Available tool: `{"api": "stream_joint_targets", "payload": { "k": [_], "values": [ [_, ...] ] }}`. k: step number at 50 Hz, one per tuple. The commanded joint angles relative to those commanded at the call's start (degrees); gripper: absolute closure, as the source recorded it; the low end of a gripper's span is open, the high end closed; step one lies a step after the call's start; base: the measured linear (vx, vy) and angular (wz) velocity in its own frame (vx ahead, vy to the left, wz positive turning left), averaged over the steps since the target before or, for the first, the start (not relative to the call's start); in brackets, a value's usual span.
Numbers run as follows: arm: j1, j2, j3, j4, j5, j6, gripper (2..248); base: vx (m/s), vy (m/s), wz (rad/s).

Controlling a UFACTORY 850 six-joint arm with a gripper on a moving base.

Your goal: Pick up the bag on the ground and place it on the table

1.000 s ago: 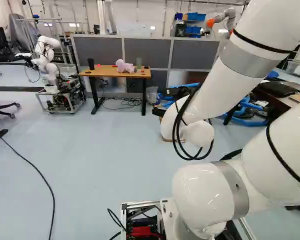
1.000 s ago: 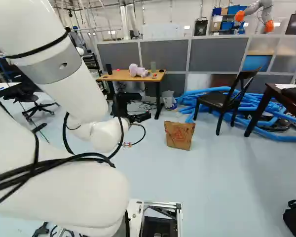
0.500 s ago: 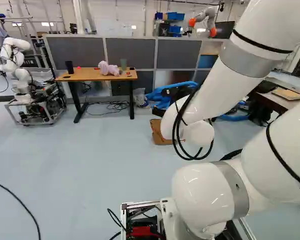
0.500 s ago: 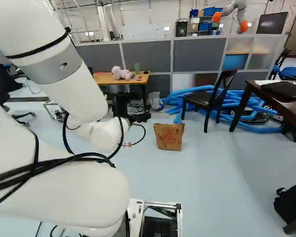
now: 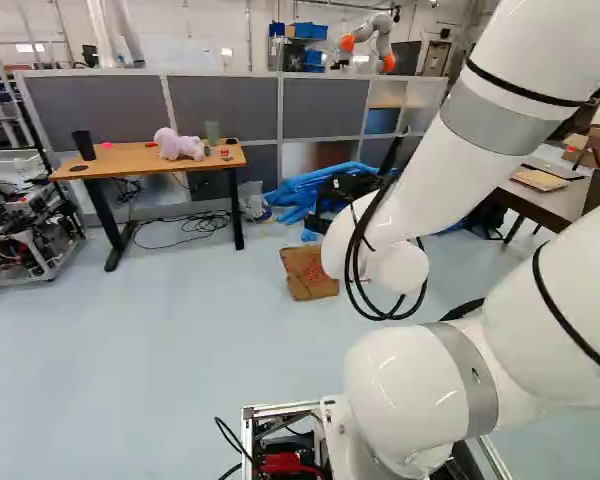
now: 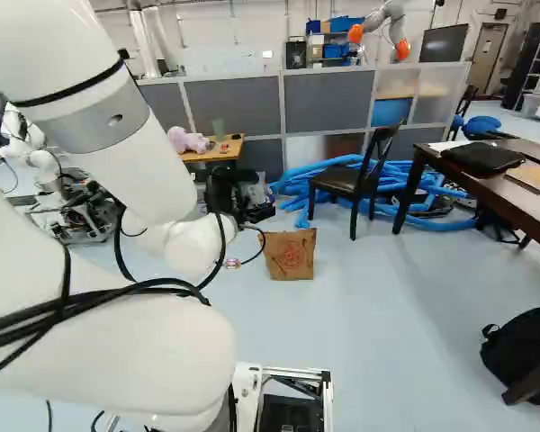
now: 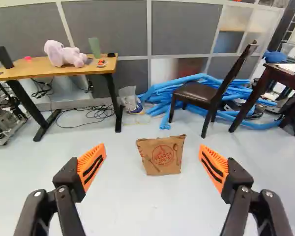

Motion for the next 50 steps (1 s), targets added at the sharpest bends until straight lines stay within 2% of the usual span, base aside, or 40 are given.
{"api": "stream_joint_targets", "payload": {
  "k": [33,50],
  "values": [
    [0.0,0.0,0.0,0.0,0.0,0.0,3,0.197,0.038,-0.246],
    [0.0,0.0,0.0,0.0,0.0,0.0,3,0.217,0.121,-0.106]
  ]
}}
